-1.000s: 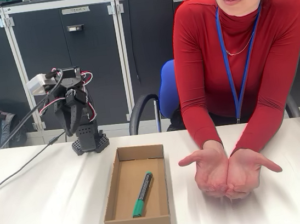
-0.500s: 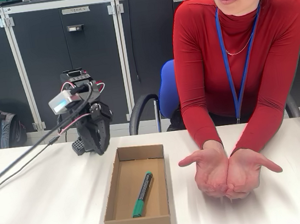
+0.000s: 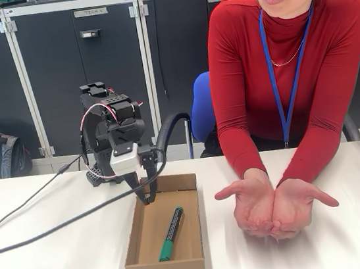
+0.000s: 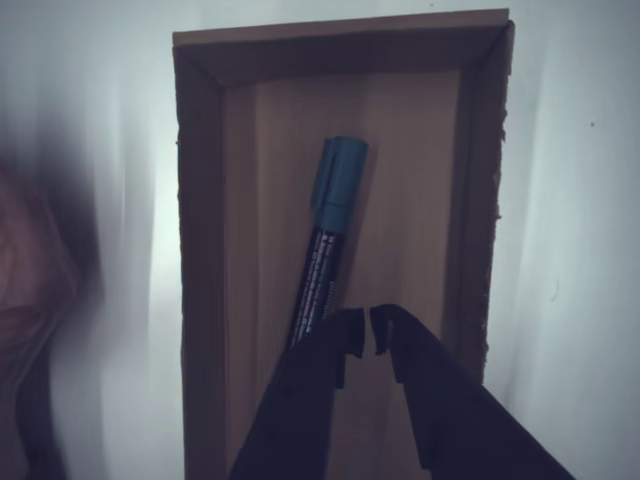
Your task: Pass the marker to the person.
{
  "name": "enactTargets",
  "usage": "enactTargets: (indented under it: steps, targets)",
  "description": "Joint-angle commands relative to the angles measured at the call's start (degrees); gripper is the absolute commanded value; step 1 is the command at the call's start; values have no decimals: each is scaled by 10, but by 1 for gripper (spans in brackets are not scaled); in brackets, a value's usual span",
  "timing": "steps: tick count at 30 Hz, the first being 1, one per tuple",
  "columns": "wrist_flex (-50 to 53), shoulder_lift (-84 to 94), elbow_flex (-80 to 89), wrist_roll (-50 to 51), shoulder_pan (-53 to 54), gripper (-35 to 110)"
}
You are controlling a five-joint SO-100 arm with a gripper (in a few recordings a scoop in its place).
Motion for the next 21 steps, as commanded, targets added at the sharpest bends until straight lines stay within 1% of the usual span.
enactTargets:
  steps: [1, 5, 7, 11, 15, 21]
  targets:
    - [-57, -12, -41, -10, -21, 2]
    - [-128, -38, -33, 2, -18, 7]
    - [-142, -47, -32, 5, -21, 11]
    - [-165, -56, -24, 24, -35, 14]
    - [-157, -62, -13, 63, -49, 17]
    - [-148, -79, 14, 134, -47, 17]
